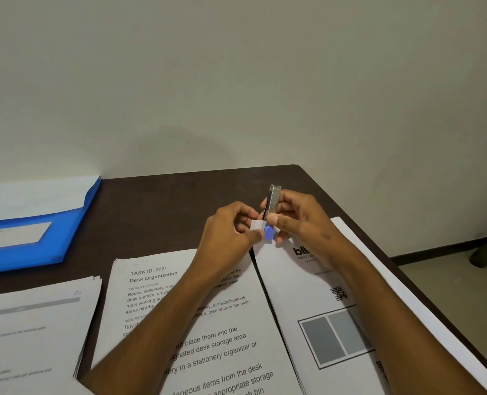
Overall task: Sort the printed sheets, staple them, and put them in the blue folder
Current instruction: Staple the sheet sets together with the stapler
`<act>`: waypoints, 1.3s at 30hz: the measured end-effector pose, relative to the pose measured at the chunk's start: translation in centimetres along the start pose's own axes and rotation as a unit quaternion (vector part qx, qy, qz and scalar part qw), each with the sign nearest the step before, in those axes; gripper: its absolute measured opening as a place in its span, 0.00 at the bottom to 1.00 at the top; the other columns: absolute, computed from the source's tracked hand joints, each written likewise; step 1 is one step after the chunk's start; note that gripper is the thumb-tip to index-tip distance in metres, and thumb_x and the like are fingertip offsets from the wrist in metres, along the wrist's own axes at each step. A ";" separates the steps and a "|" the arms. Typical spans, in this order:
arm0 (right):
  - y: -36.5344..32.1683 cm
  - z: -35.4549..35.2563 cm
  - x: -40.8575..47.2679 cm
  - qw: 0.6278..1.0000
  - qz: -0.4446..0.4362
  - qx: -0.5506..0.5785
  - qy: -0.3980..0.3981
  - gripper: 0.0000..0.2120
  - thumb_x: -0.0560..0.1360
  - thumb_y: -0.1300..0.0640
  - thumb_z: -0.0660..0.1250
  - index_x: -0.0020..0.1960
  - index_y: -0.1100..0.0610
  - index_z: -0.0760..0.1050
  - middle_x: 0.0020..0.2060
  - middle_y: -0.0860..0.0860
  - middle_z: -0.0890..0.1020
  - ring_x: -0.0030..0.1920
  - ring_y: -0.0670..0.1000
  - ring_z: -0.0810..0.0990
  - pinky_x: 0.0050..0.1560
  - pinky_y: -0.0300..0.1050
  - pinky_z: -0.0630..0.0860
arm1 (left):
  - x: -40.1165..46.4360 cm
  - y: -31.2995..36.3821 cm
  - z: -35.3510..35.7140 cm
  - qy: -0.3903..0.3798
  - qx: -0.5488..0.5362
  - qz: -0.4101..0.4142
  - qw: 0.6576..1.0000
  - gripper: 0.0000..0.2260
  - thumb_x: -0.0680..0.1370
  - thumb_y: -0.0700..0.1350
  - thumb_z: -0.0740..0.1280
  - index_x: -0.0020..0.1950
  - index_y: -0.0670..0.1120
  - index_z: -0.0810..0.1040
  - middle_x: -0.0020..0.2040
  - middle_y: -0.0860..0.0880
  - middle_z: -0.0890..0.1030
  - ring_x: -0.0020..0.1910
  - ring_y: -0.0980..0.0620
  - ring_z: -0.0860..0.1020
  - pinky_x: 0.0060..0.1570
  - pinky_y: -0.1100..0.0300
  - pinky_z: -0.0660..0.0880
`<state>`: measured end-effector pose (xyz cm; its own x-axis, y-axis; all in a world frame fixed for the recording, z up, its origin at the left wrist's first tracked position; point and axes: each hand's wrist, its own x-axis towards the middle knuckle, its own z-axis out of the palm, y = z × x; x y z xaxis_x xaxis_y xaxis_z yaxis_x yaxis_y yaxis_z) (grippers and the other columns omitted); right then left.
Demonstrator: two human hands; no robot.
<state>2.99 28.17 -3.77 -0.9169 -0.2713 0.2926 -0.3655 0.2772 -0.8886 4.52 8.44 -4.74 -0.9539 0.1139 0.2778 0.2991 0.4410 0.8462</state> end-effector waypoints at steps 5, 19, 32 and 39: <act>-0.4 -0.1 -0.2 1.000 -0.007 -0.008 -0.001 0.15 0.78 0.54 0.69 0.62 0.59 0.79 0.46 0.55 0.87 0.44 0.56 0.87 0.40 0.46 0.82 | -0.1 0.2 0.6 -0.026 0.047 0.015 0.998 0.11 0.75 0.55 0.78 0.50 0.50 0.83 0.42 0.53 0.84 0.40 0.55 0.81 0.37 0.70 0.74; -1.0 0.3 0.0 0.999 -0.014 -0.051 0.004 0.11 0.78 0.52 0.68 0.57 0.56 0.80 0.40 0.49 0.84 0.38 0.51 0.83 0.38 0.44 0.80 | 0.0 -0.3 1.2 -0.003 0.053 0.010 0.999 0.15 0.75 0.55 0.78 0.45 0.43 0.84 0.43 0.49 0.80 0.39 0.50 0.80 0.37 0.63 0.75; -0.4 -0.5 -1.2 0.977 0.043 0.181 0.108 0.15 0.82 0.64 0.68 0.68 0.60 0.77 0.59 0.56 0.87 0.57 0.60 0.87 0.54 0.59 0.82 | 0.0 0.3 1.1 -0.003 0.081 -0.015 0.997 0.14 0.72 0.57 0.80 0.46 0.49 0.84 0.46 0.53 0.80 0.42 0.56 0.79 0.38 0.62 0.74; -0.1 -0.4 -1.1 0.951 0.077 0.237 0.185 0.13 0.82 0.65 0.67 0.66 0.62 0.78 0.56 0.57 0.88 0.53 0.59 0.88 0.37 0.41 0.82 | -0.1 0.2 0.6 -0.002 0.081 -0.001 0.997 0.04 0.77 0.42 0.76 0.50 0.46 0.86 0.52 0.51 0.83 0.49 0.54 0.81 0.51 0.59 0.80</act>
<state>3.99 28.81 -3.85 -0.9793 0.1064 0.1722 -0.1895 -0.1832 -0.9646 4.64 9.00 -4.88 -0.9547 0.1164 0.2740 0.2893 0.5793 0.7620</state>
